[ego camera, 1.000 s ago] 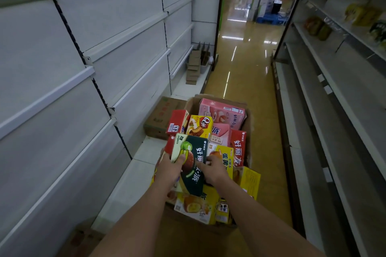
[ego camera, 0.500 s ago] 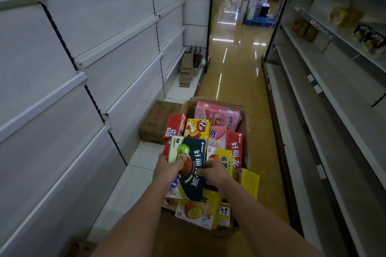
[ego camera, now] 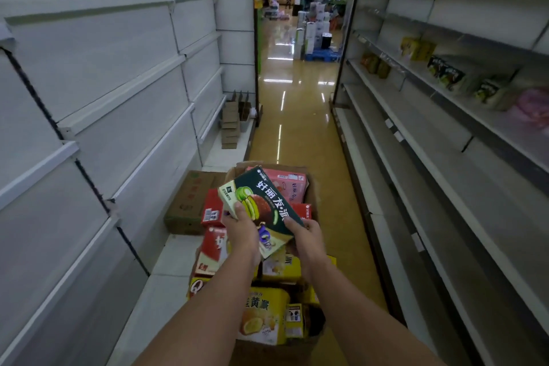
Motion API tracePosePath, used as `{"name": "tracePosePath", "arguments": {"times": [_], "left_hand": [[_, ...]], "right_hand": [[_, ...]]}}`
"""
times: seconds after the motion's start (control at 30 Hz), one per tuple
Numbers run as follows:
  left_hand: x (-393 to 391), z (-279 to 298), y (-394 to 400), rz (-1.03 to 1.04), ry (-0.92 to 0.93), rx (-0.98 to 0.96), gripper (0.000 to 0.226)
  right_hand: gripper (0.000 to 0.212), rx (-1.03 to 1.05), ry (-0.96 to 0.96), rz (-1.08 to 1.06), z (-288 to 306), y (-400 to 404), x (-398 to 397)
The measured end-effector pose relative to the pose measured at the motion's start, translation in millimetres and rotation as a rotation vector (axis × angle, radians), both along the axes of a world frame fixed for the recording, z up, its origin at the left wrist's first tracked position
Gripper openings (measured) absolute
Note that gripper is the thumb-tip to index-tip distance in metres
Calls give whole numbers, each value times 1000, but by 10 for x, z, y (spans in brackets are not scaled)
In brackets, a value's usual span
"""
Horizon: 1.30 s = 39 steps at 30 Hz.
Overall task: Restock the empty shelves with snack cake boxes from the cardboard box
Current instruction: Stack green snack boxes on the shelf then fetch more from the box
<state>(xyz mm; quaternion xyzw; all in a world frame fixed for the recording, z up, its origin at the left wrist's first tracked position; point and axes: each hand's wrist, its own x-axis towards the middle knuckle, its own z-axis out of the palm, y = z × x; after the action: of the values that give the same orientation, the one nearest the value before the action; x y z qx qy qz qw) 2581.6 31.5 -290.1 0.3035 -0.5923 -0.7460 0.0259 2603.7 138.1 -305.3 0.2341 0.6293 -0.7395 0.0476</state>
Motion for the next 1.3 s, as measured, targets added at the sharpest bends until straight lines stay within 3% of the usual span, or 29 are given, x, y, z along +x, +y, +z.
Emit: {"name": "tracePosePath", "arguments": {"times": [0.13,0.27,0.37,0.5,0.63,0.73,0.83,0.97,1.17,1.3], "left_hand": [[-35,-3,393,-131,8,-33,49],[-114,-54,676,-226,28,-123,68],[-131,-14,974,-430,49,-172,33],[-142,21,1635,-614,44,-255,21],[-201,162,2262,-607,63,-231,23],[-222,251,2738,-569,127,-152,25],[-230,305,3102,-569,135,-97,40],[-346,270,3441,-563,143,-90,53],[-651,198,3746,-570,158,-96,58],[-975,98,3851,-571,129,-107,56]], "right_hand": [[25,-134,-21,-200,102,456,7],[31,-70,-15,-247,155,1216,85],[32,-69,-37,-256,169,1736,128],[15,-30,-24,-290,212,2300,124],[7,180,109,-326,312,2805,55],[29,347,98,-299,390,3198,-37],[33,427,57,-205,407,3505,-122],[60,500,57,-85,327,3867,-241],[43,607,-28,-147,303,4177,-485],[46,644,-42,-115,237,4291,-803]]}}
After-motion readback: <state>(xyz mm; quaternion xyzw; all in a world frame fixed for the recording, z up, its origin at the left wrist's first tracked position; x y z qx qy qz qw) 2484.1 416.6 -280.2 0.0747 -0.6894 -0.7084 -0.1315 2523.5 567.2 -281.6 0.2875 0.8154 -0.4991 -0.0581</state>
